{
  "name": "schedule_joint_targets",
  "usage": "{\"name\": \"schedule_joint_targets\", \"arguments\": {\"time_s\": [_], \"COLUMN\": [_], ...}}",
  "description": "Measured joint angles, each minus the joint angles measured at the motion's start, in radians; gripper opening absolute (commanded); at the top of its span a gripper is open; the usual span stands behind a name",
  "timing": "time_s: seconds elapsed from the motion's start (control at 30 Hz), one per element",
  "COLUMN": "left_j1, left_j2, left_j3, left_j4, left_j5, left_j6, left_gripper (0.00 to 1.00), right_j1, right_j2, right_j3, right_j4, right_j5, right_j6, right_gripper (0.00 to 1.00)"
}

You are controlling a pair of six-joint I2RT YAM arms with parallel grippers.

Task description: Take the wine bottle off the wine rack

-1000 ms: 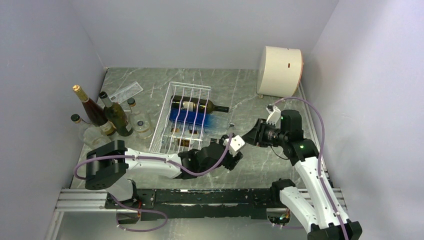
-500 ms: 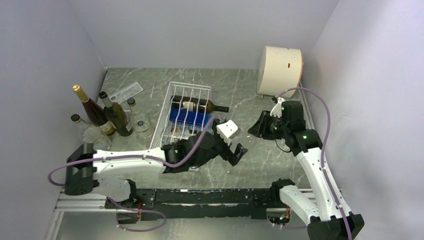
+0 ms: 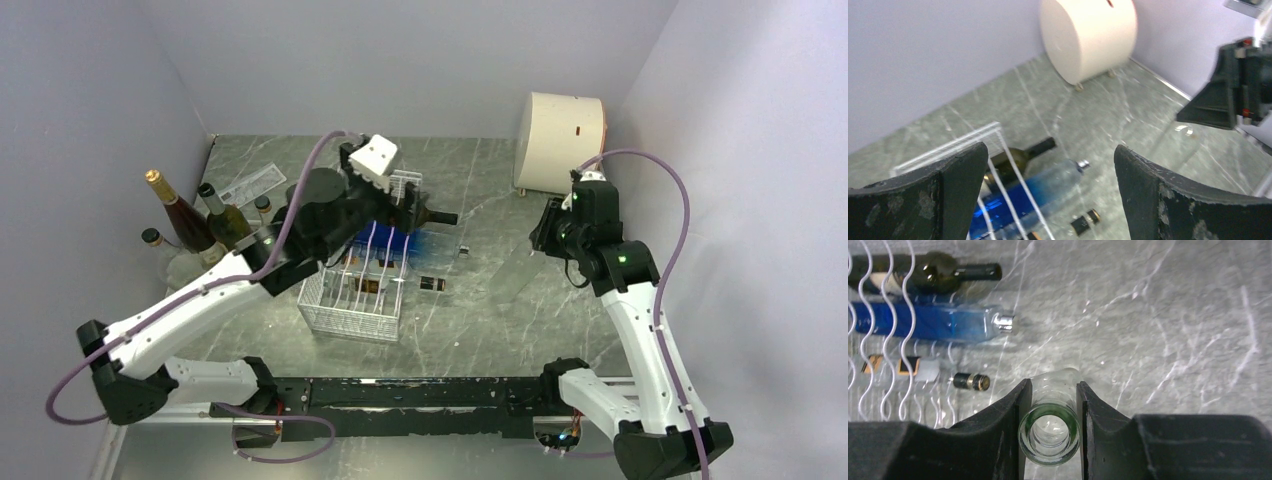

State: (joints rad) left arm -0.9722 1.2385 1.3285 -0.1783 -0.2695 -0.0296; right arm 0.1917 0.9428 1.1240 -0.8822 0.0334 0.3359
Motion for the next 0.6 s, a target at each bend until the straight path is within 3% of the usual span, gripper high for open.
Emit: {"name": "schedule_joint_targets", "arguments": {"time_s": [0.2,0.6], "left_j1": [0.040,0.031], "left_j2": [-0.156,-0.187], "left_j3": [-0.188,-0.346], "left_j4": [0.046,0.129], "left_j5": [-0.058,-0.186], "left_j6": [0.056,0.235], "left_gripper": [0.97,0.97], "right_j1": [0.000,-0.001], "right_j2": [0.050,0.307], "right_j3": [0.068,0.218], "right_j4": [0.011,0.085], "right_j5": [0.118,0.314], "right_j6": [-0.011,0.005], "right_gripper": [0.00,0.00]}}
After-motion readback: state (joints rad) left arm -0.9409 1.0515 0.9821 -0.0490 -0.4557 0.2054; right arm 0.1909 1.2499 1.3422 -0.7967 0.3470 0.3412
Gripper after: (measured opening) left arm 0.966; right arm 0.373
